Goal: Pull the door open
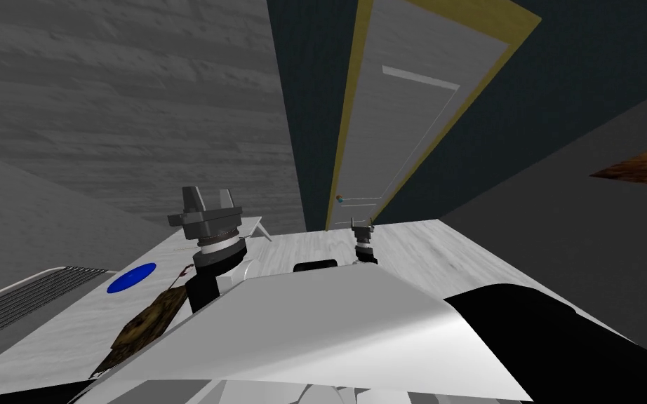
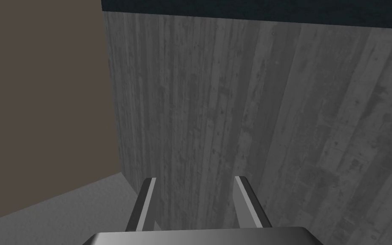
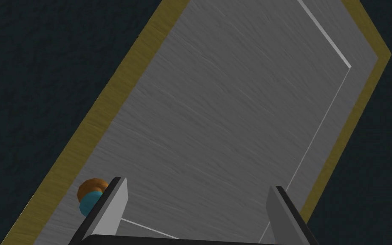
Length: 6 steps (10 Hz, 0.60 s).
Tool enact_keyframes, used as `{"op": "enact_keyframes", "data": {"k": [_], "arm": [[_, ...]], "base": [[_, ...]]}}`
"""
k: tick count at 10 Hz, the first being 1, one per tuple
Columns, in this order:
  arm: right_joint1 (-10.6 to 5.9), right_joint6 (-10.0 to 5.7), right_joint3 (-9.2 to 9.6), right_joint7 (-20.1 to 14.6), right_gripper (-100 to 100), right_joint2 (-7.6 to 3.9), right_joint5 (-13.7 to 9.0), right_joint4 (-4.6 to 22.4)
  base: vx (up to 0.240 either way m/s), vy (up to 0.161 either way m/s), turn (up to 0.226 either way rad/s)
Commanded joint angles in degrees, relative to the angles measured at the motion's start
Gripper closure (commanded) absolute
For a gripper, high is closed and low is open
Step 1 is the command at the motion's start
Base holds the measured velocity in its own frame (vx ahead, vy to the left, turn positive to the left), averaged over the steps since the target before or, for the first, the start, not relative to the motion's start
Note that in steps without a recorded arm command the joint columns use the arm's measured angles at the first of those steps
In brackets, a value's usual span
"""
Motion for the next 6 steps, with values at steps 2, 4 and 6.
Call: {"op": "enact_keyframes", "data": {"k": [2, 4, 6], "arm": [[0.13, -0.91, 1.38, -3.4, -100, -1.17, -2.0, 2.5], [0.16, -1.81, 2.44, -5.9, -100, -2.10, -3.5, 4.8], [0.19, -2.70, 3.49, -8.4, -100, -3.01, -4.9, 7.1]], "base": [[0.105, -0.014, 0.104], [0.096, -0.014, 0.096], [0.090, -0.017, 0.107]]}}
